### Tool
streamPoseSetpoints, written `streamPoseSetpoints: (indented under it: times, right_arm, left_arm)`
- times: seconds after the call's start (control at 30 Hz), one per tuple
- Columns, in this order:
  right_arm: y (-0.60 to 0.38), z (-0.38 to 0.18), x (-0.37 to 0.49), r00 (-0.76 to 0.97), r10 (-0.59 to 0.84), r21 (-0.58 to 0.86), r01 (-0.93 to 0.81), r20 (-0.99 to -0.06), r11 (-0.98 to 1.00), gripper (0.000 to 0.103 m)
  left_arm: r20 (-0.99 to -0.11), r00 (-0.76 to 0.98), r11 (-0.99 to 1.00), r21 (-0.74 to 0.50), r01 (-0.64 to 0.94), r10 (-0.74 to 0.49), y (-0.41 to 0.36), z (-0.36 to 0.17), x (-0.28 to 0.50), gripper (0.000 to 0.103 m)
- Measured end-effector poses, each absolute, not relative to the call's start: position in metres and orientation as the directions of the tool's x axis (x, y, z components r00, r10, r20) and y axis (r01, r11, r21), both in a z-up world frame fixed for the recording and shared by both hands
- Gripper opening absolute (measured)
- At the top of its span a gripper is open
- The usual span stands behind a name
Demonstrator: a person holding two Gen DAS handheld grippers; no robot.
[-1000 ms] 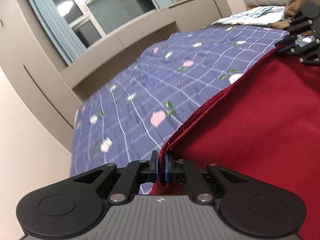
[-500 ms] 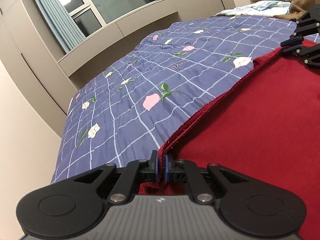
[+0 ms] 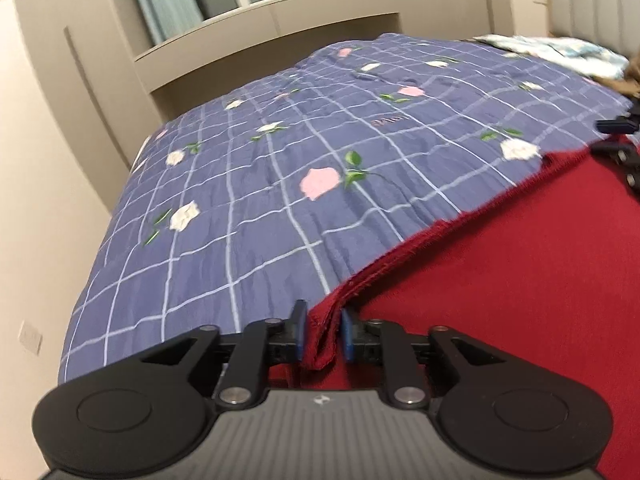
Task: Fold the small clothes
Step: 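Lay the hem onto the sweater and open both grippers, then withdraw both grippers from the folded red sweater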
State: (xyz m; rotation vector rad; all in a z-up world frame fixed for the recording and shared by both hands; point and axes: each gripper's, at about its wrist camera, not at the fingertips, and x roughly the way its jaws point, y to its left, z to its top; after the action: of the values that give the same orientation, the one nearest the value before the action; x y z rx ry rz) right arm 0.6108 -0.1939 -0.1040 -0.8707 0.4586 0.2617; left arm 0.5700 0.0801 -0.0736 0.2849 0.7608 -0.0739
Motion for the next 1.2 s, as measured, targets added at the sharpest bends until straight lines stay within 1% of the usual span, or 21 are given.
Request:
streamPoseSetpoints:
  times: [0.03,0.07,0.1,0.13,0.17,0.23,0.3,0.4,0.47,0.57,0.63,0.8,0.93,0.97,1.07,1.13,1.2]
  right_arm:
    - [-0.195,-0.101,0.61,0.88,0.029,-0.676,-0.384,-0.474,0.629,0.074]
    - [-0.197,-0.097,0.61,0.888,0.024,-0.678,-0.368,-0.459,0.636,0.093]
    - [-0.2,-0.092,0.61,0.896,0.019,-0.679,-0.351,-0.444,0.645,0.098]
    - [-0.203,-0.088,0.609,0.901,0.016,-0.678,-0.338,-0.434,0.653,0.1]
    - [-0.205,-0.084,0.607,0.905,0.012,-0.677,-0.327,-0.426,0.659,0.101]
    - [-0.21,-0.076,0.603,0.912,-0.001,-0.67,-0.302,-0.411,0.678,0.102]
    - [-0.215,-0.068,0.594,0.913,0.004,-0.645,-0.291,-0.408,0.707,0.102]
    - [-0.223,-0.06,0.57,0.902,0.051,-0.576,-0.316,-0.428,0.754,0.102]
    - [-0.225,-0.062,0.551,0.893,0.078,-0.556,-0.342,-0.442,0.758,0.102]
    - [-0.225,-0.074,0.531,0.888,0.075,-0.558,-0.348,-0.453,0.753,0.102]
    - [-0.227,-0.083,0.529,0.874,0.063,-0.533,-0.35,-0.482,0.771,0.102]
    - [-0.236,-0.095,0.534,0.864,0.07,-0.442,-0.323,-0.499,0.837,0.102]
    - [-0.234,-0.093,0.534,0.859,0.065,-0.441,-0.324,-0.508,0.837,0.102]
    - [-0.232,-0.089,0.534,0.864,0.05,-0.466,-0.319,-0.501,0.825,0.102]
    - [-0.22,-0.078,0.535,0.912,0.02,-0.562,-0.269,-0.41,0.782,0.102]
    - [-0.214,-0.072,0.544,0.926,0.021,-0.573,-0.25,-0.376,0.781,0.102]
    - [-0.213,-0.072,0.56,0.93,0.005,-0.569,-0.229,-0.368,0.79,0.102]
  left_arm:
    - [-0.691,0.722,0.964,0.218,0.155,0.04,0.081,-0.071,0.57,0.037]
    - [-0.695,0.718,0.969,0.205,0.136,0.046,0.084,-0.068,0.57,0.056]
    - [-0.699,0.714,0.974,0.19,0.124,0.045,0.087,-0.065,0.57,0.075]
    - [-0.705,0.708,0.98,0.16,0.116,0.031,0.092,-0.062,0.569,0.083]
    - [-0.707,0.707,0.987,0.121,0.106,0.011,0.097,-0.059,0.567,0.088]
    - [-0.702,0.712,0.995,0.053,0.079,-0.019,0.105,-0.052,0.56,0.09]
    - [-0.694,0.72,0.999,0.021,0.043,-0.016,0.11,-0.046,0.551,0.1]
    - [-0.667,0.745,1.0,0.004,0.006,-0.002,0.112,-0.041,0.526,0.102]
    - [-0.654,0.757,1.0,0.004,-0.008,0.009,0.11,-0.043,0.505,0.102]
    - [-0.633,0.773,0.999,0.041,-0.029,0.048,0.106,-0.055,0.474,0.102]
    - [-0.621,0.779,0.996,0.069,-0.059,0.089,0.104,-0.063,0.459,0.102]
    - [-0.627,0.771,0.993,0.105,-0.06,0.113,0.102,-0.078,0.453,0.103]
    - [-0.644,0.755,0.992,0.102,-0.076,0.125,0.1,-0.078,0.459,0.103]
    - [-0.643,0.756,0.992,0.093,-0.082,0.122,0.101,-0.075,0.46,0.102]
    - [-0.619,0.778,0.994,0.05,-0.099,0.109,0.103,-0.068,0.466,0.102]
    - [-0.622,0.773,0.991,0.034,-0.132,0.124,0.104,-0.066,0.478,0.102]
    - [-0.63,0.761,0.983,0.025,-0.182,0.157,0.106,-0.067,0.492,0.102]
